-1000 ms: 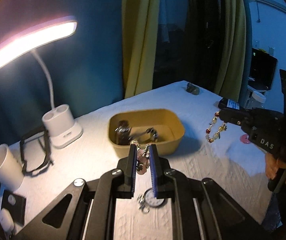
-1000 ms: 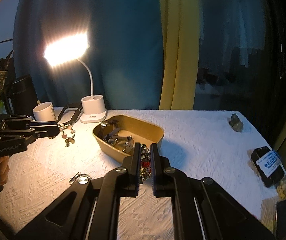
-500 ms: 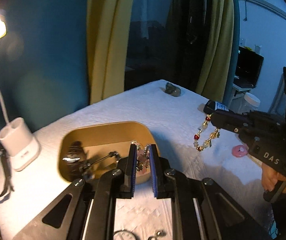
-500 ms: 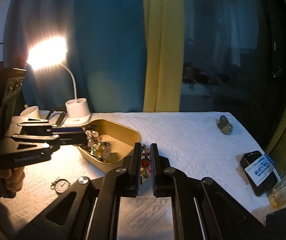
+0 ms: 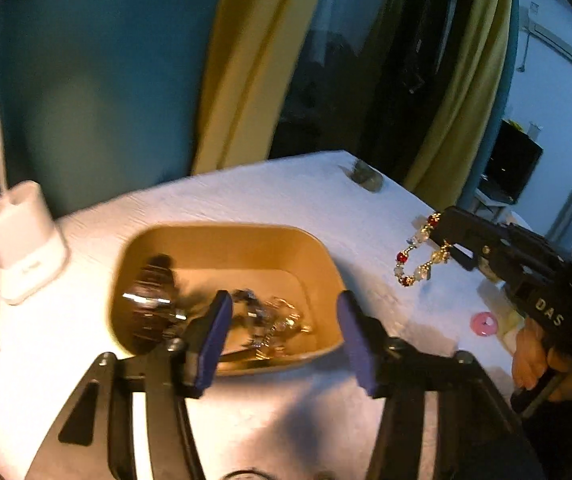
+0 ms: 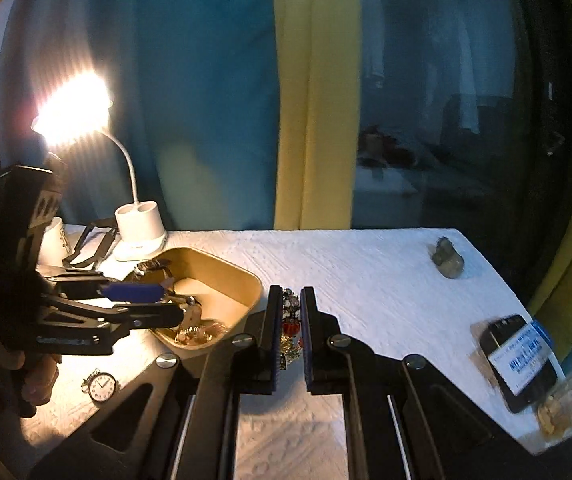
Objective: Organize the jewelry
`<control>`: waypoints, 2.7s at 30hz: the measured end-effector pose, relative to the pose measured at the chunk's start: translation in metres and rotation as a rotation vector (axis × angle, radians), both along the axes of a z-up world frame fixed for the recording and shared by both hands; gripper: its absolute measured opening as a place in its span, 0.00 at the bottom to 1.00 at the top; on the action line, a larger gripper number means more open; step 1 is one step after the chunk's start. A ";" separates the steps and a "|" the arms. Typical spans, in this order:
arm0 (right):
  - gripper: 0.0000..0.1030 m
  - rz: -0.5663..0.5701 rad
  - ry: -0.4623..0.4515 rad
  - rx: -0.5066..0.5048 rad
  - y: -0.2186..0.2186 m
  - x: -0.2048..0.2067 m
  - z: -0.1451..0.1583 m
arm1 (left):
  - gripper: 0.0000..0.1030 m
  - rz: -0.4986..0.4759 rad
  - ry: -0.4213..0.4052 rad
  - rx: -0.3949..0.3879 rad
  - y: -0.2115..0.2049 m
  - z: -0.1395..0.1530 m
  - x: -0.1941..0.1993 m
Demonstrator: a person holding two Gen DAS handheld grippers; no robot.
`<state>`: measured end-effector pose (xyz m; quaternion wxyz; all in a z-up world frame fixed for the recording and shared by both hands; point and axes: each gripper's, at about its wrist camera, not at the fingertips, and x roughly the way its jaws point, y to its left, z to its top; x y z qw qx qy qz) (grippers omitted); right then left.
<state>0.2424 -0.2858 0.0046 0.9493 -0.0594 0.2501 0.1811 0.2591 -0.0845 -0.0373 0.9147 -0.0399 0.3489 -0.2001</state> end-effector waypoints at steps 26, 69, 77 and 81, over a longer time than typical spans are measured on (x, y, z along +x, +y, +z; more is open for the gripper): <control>0.38 0.047 0.008 -0.012 0.067 0.042 -0.001 | 0.67 0.227 -0.038 0.044 0.097 -0.002 -0.045; 0.24 0.198 0.325 -0.211 0.110 -0.090 -0.098 | 0.67 0.262 0.030 0.027 0.125 -0.030 -0.149; 0.23 0.221 0.344 -0.226 0.121 -0.082 -0.099 | 0.67 0.257 0.048 0.013 0.130 -0.035 -0.145; 0.18 0.230 0.350 -0.221 0.126 -0.076 -0.100 | 0.67 0.256 0.059 0.018 0.130 -0.038 -0.143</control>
